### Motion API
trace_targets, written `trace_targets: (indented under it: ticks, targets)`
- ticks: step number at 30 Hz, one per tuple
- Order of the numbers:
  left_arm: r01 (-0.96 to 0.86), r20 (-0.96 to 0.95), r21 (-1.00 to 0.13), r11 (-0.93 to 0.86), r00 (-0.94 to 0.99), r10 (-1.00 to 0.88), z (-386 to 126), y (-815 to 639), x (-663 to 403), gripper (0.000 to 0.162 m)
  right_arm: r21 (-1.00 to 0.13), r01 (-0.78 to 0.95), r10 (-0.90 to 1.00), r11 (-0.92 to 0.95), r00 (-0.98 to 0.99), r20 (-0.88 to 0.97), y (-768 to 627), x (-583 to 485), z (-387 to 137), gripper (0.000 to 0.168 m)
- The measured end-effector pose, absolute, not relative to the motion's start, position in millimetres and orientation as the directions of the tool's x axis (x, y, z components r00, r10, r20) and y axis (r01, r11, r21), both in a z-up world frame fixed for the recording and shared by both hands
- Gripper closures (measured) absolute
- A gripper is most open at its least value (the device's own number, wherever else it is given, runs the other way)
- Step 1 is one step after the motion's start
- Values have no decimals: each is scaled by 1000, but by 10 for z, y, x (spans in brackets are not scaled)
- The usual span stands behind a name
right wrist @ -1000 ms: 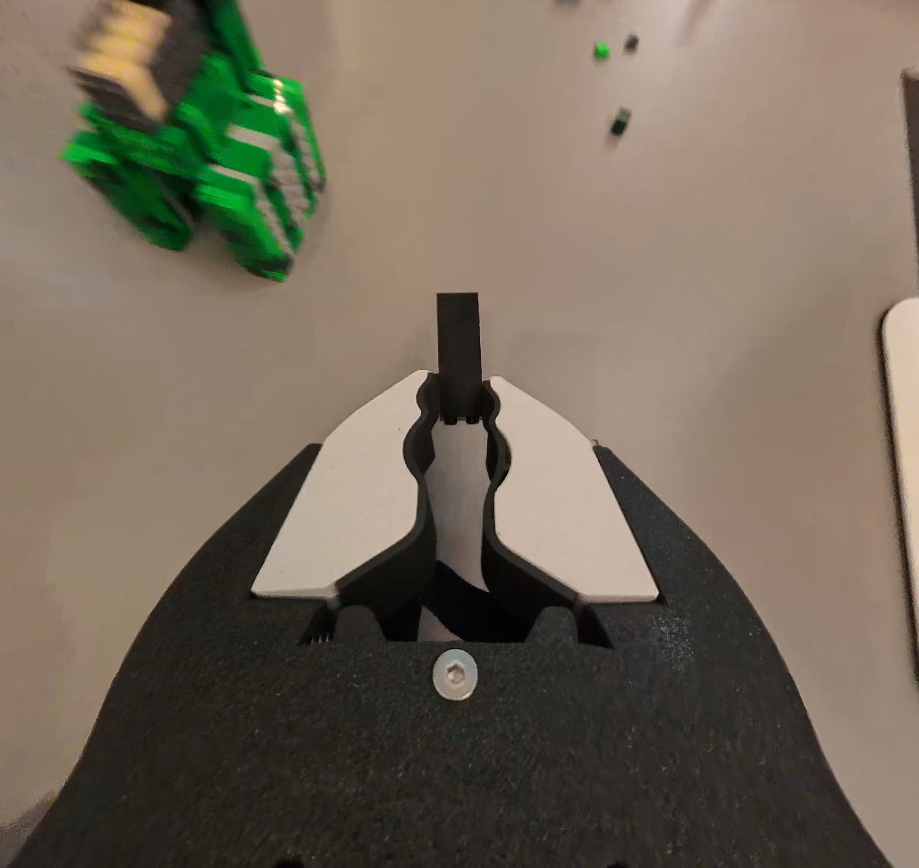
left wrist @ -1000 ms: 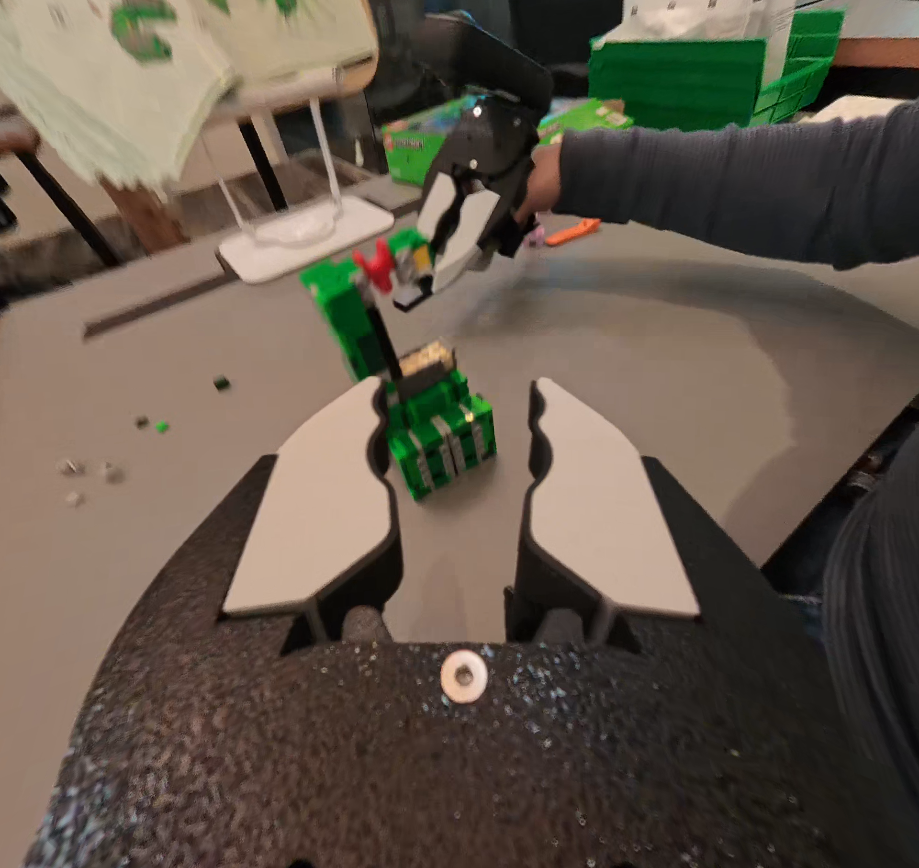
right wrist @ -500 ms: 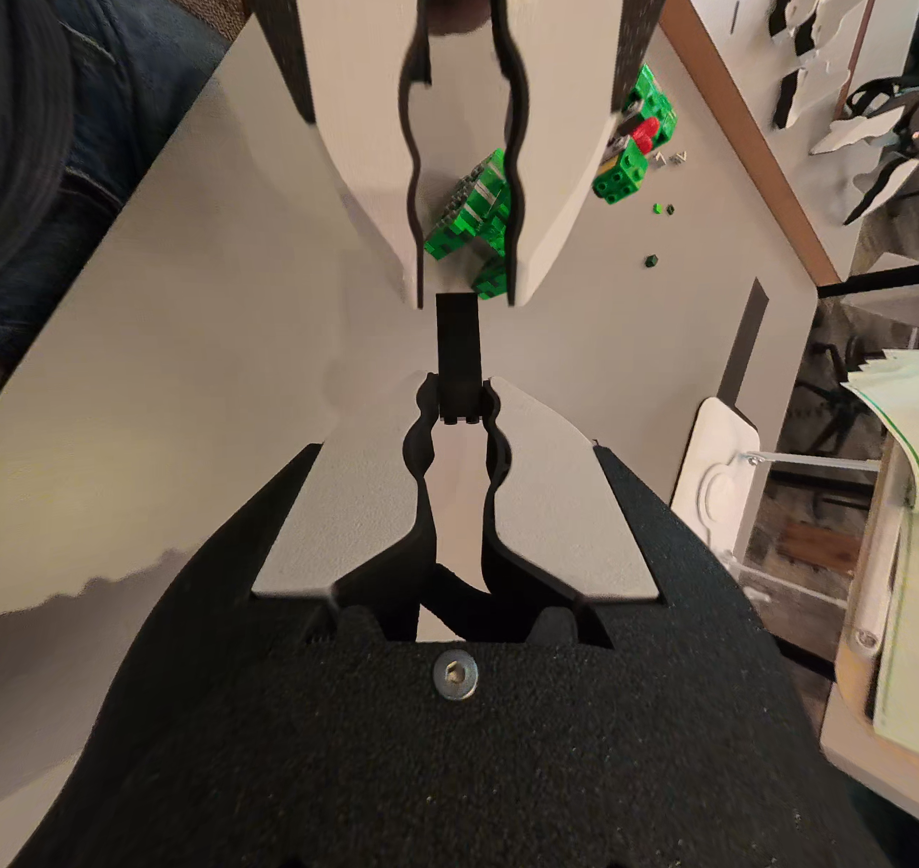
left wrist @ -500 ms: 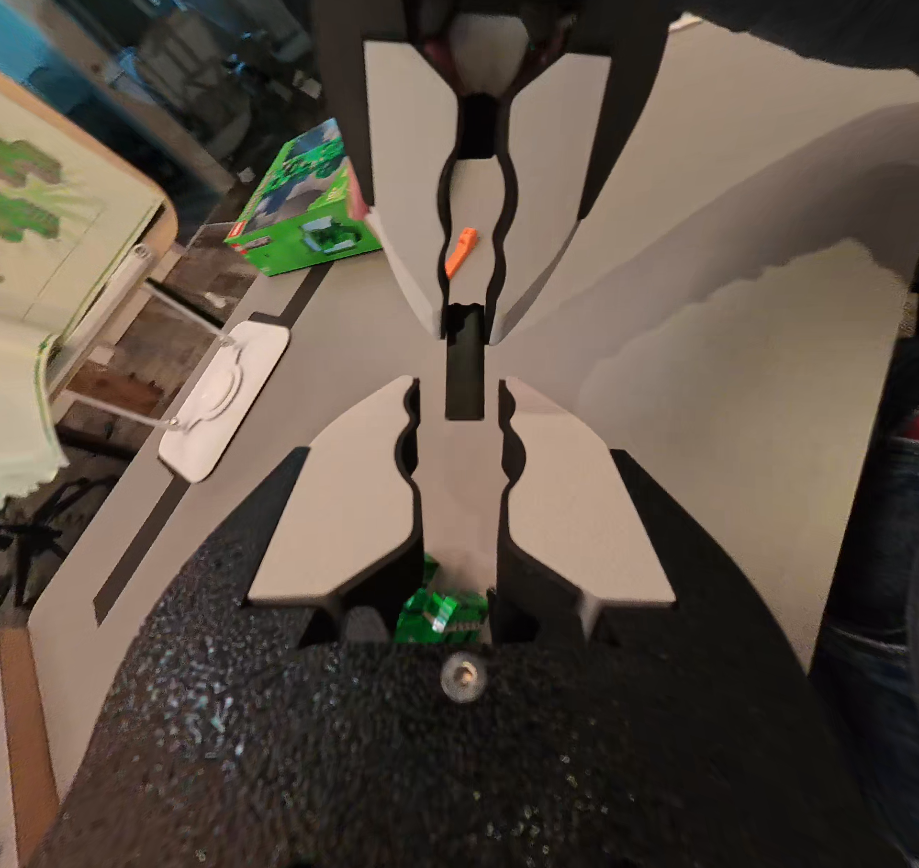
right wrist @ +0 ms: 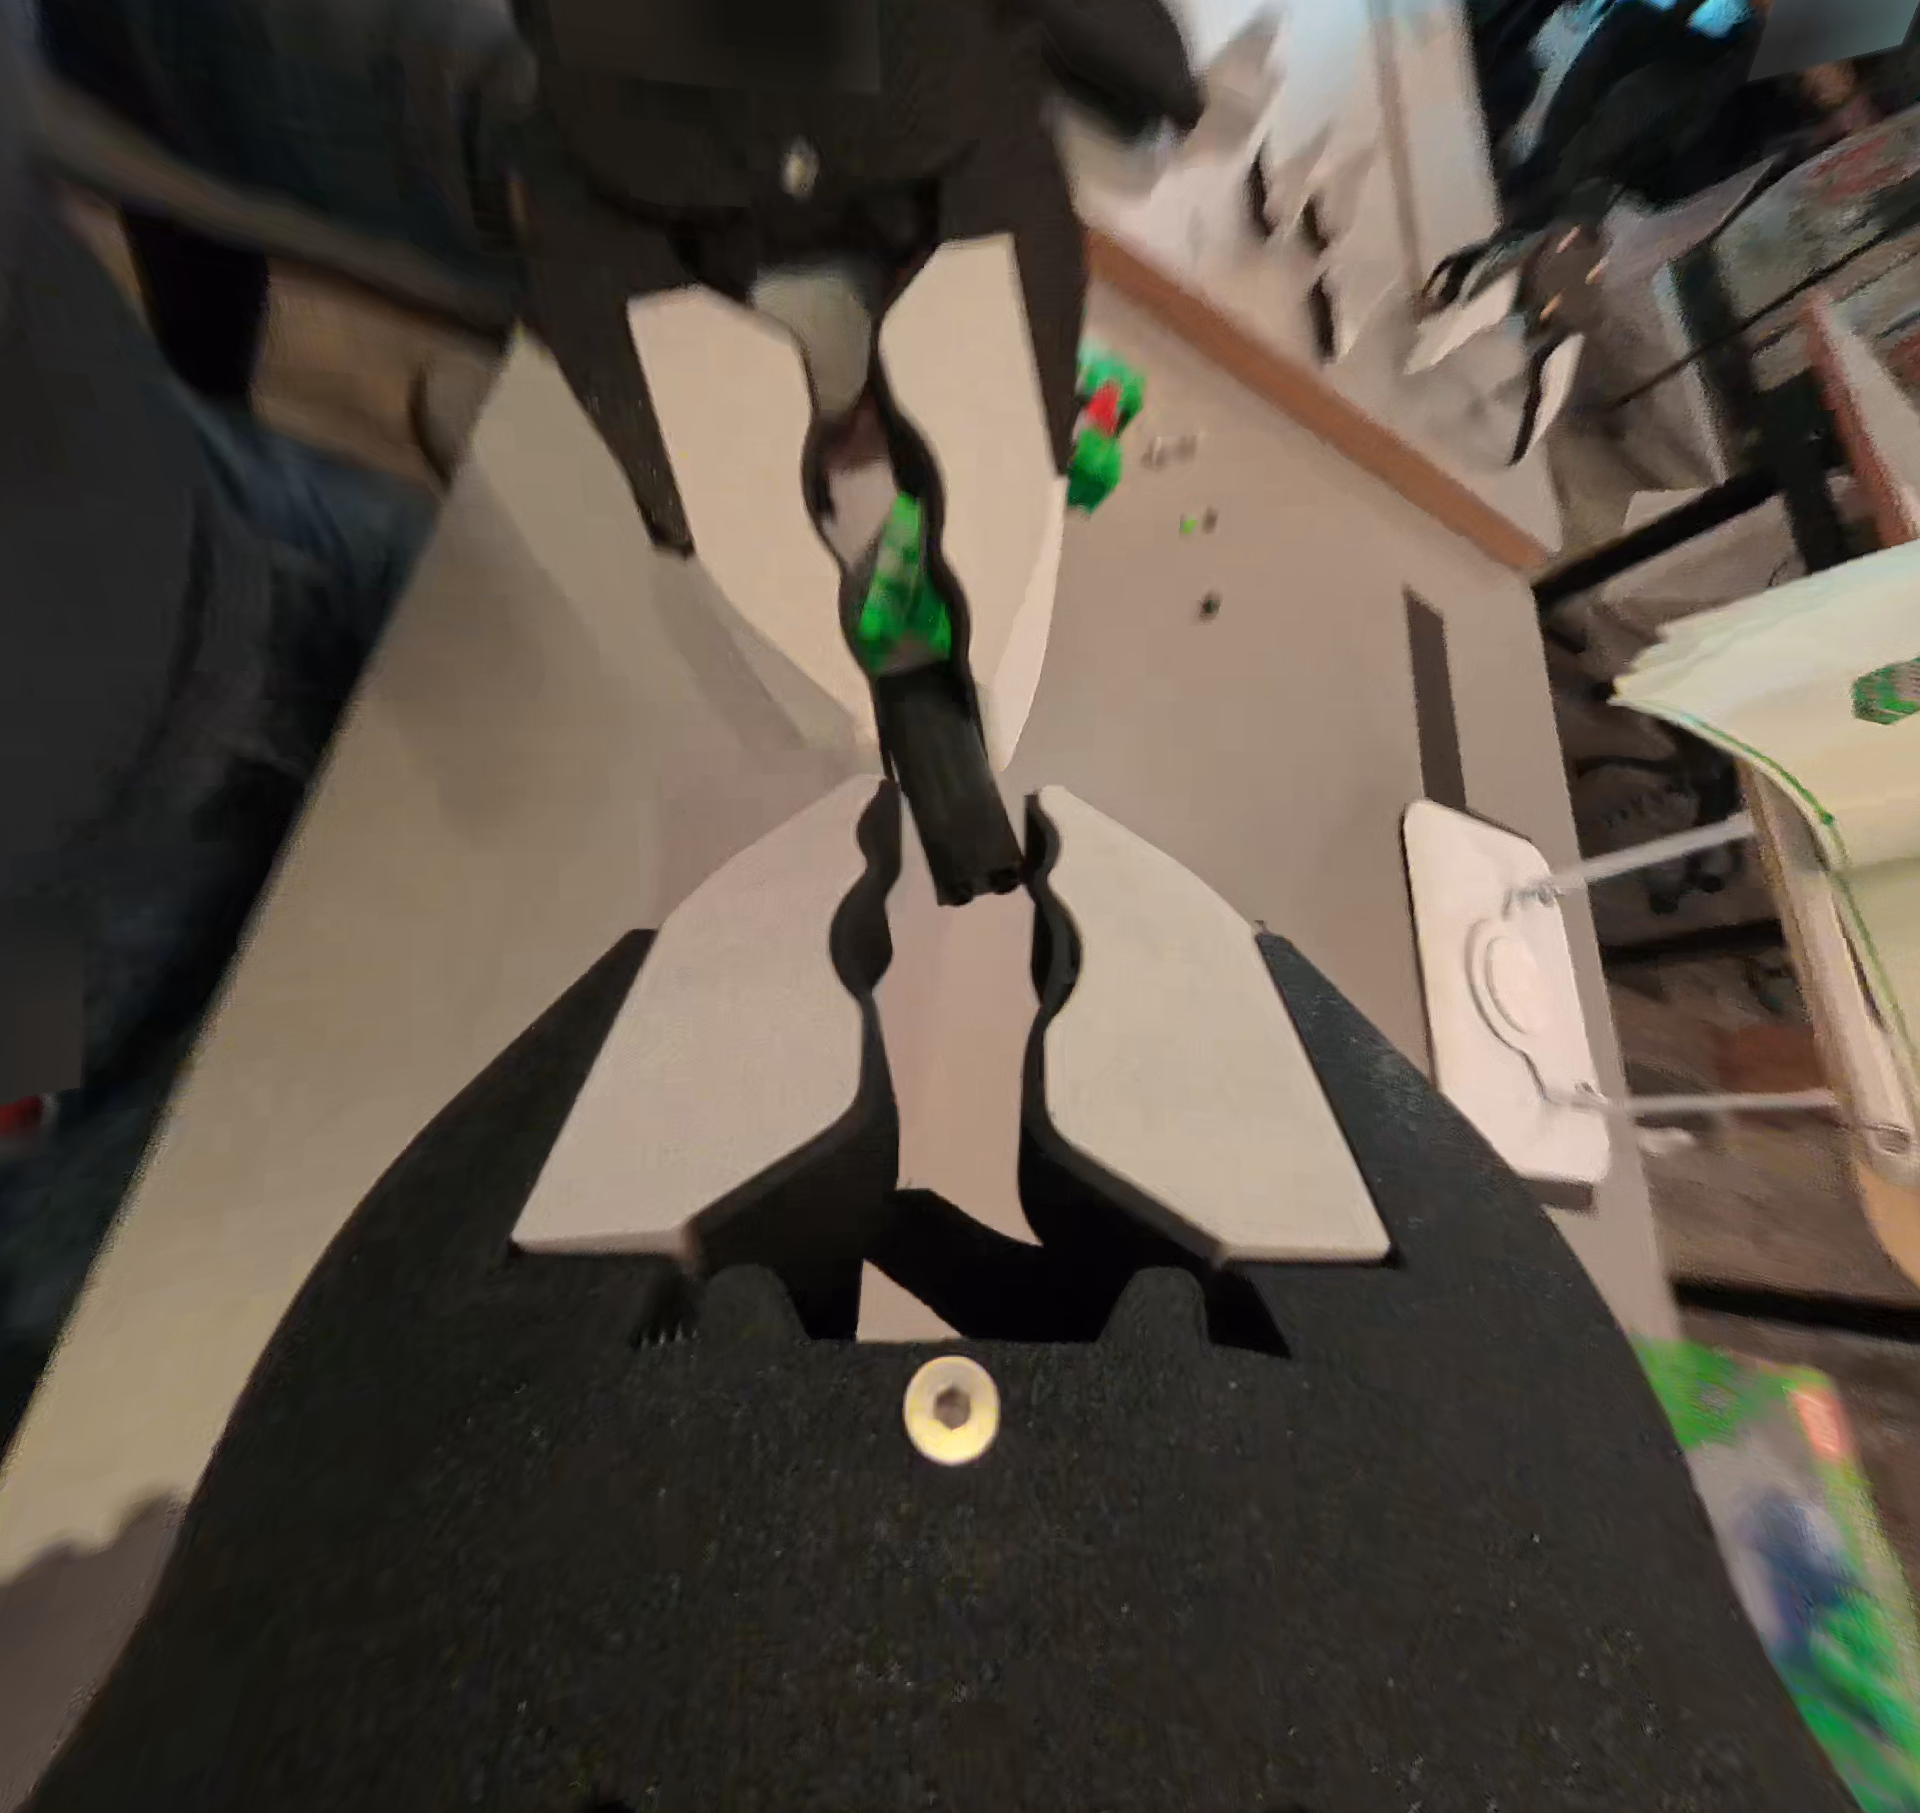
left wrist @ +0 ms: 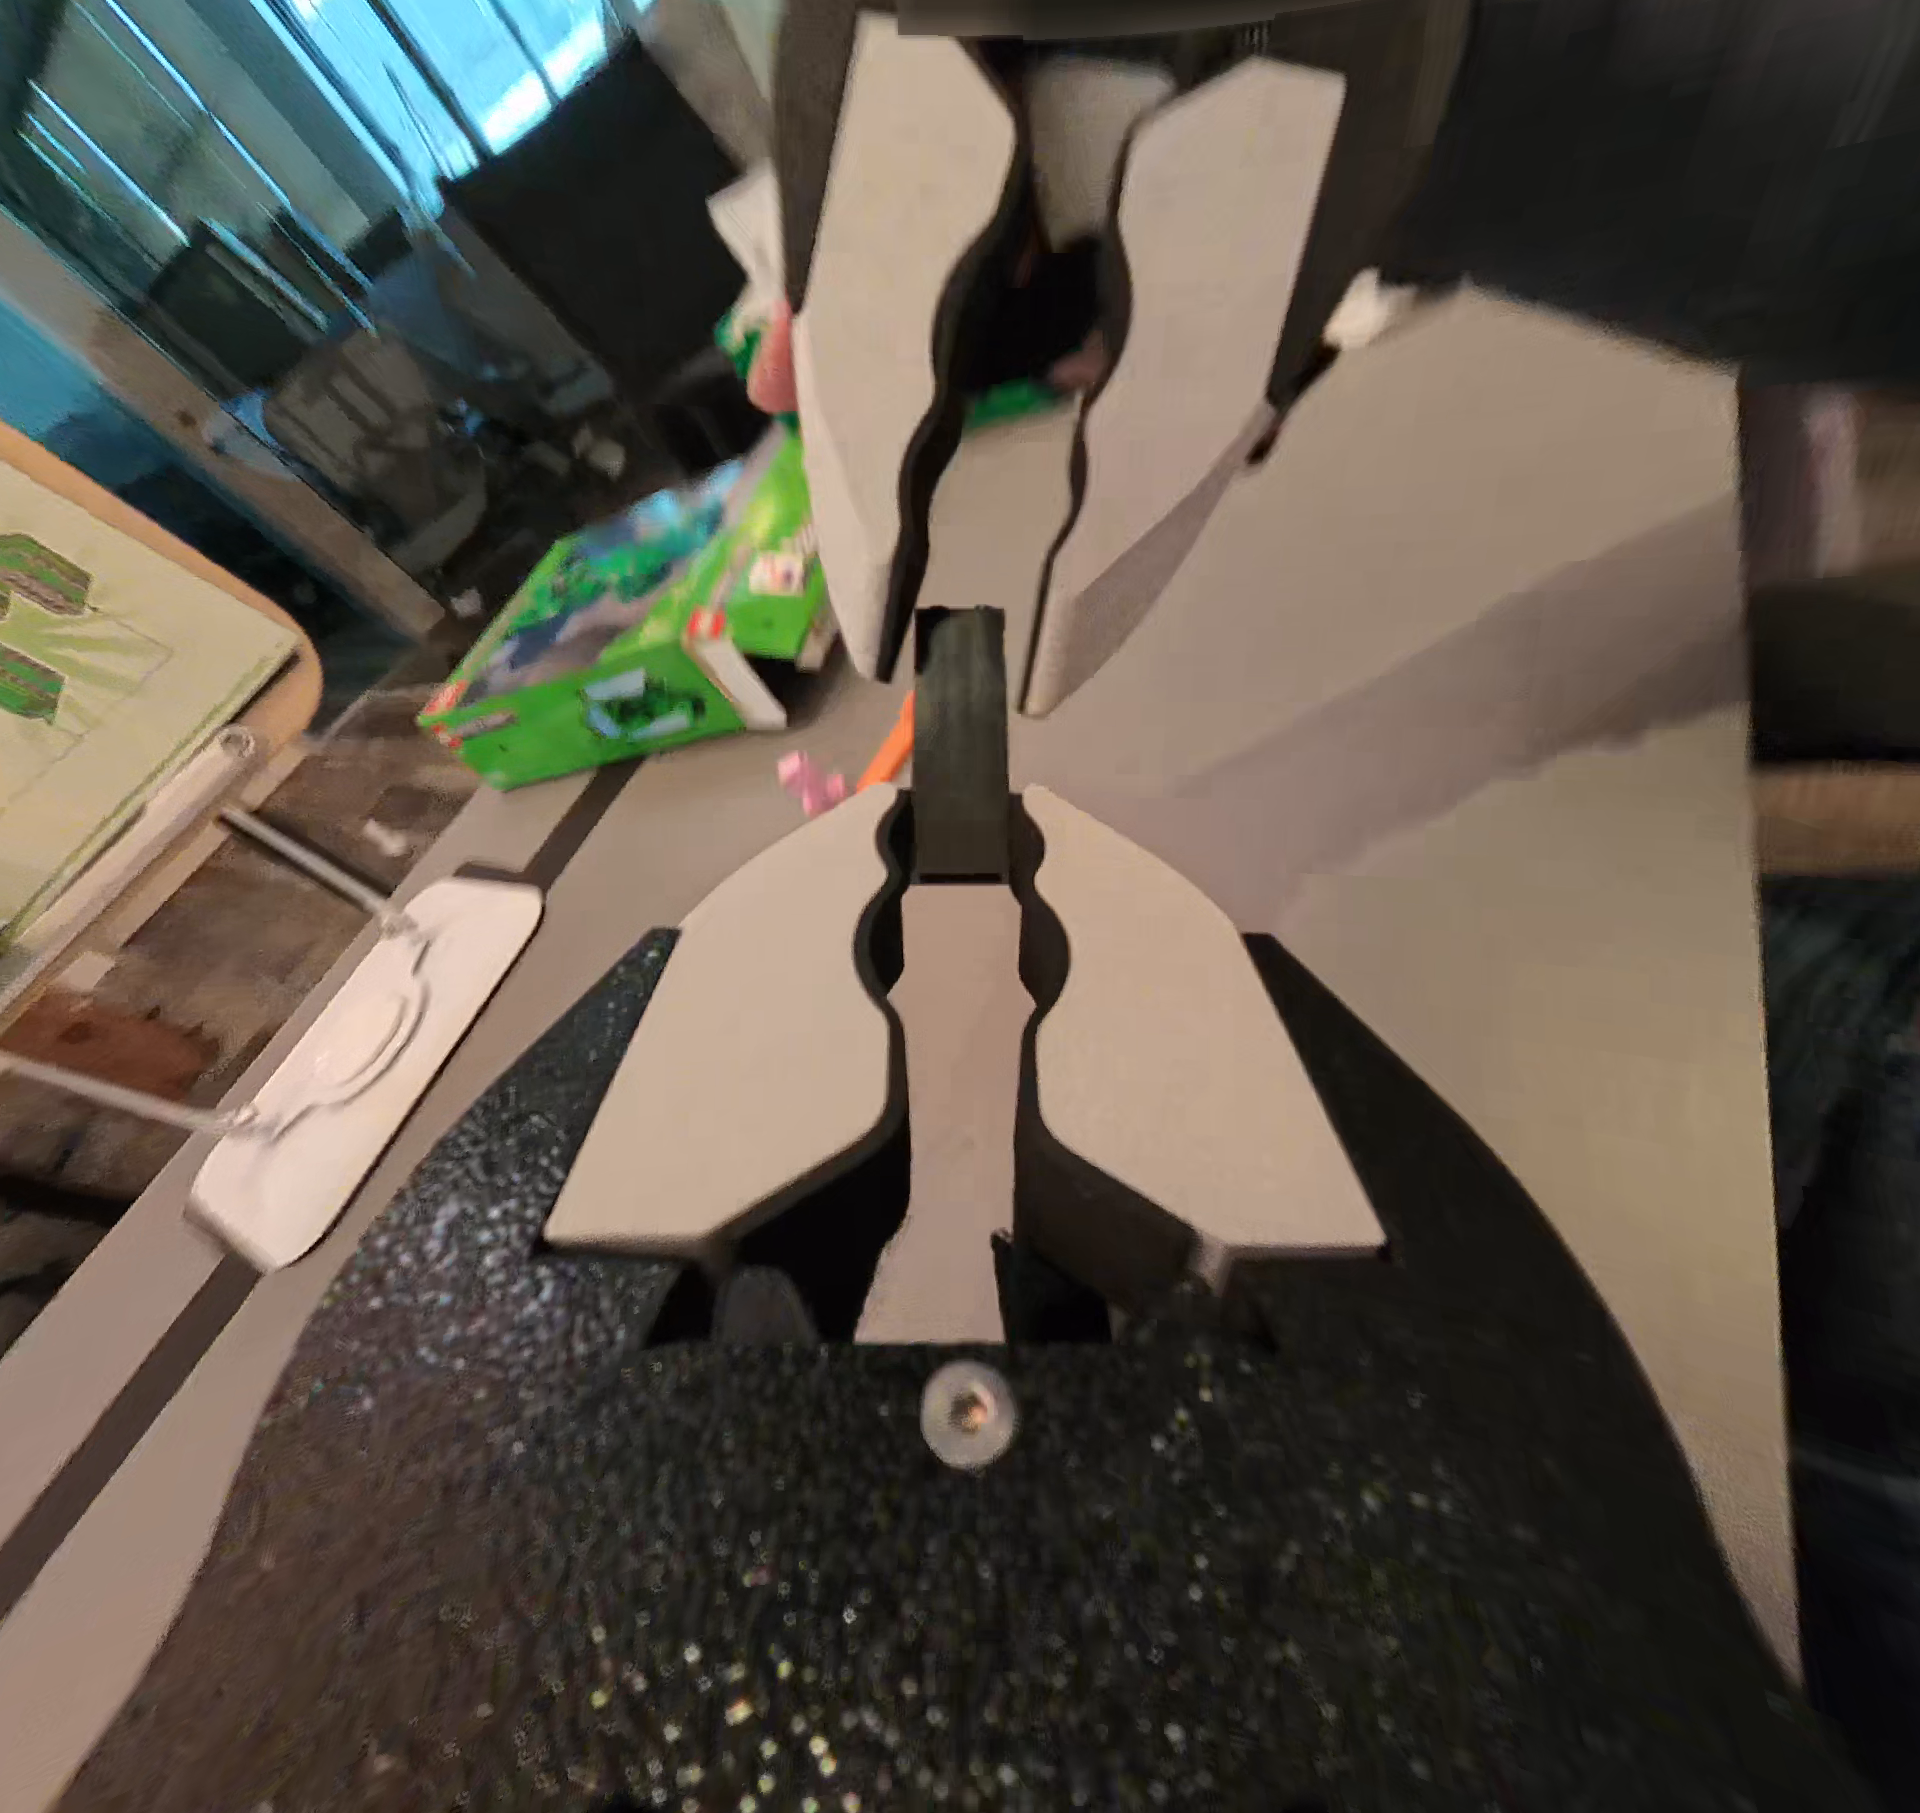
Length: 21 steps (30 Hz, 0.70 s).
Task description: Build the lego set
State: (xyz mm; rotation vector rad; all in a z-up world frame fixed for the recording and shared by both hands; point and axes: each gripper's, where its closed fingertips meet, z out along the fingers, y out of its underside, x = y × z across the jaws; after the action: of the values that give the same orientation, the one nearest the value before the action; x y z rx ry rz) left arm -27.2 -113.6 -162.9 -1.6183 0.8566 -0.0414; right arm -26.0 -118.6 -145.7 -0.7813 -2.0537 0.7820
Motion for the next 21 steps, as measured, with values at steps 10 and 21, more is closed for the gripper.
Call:
trace_targets:
  ticks: [10,21]
  targets:
    - [300,-39,-916,267,595,-803,-687,-1479,-62,146,-981,-176,867,-77,-497,21,-1482,-127,-705,130]
    - [328,-57,-898,294,575,-816,-637,-1524,-27,146,-970,-176,866,-167,-497,-59,-1577,-184,-555,144]
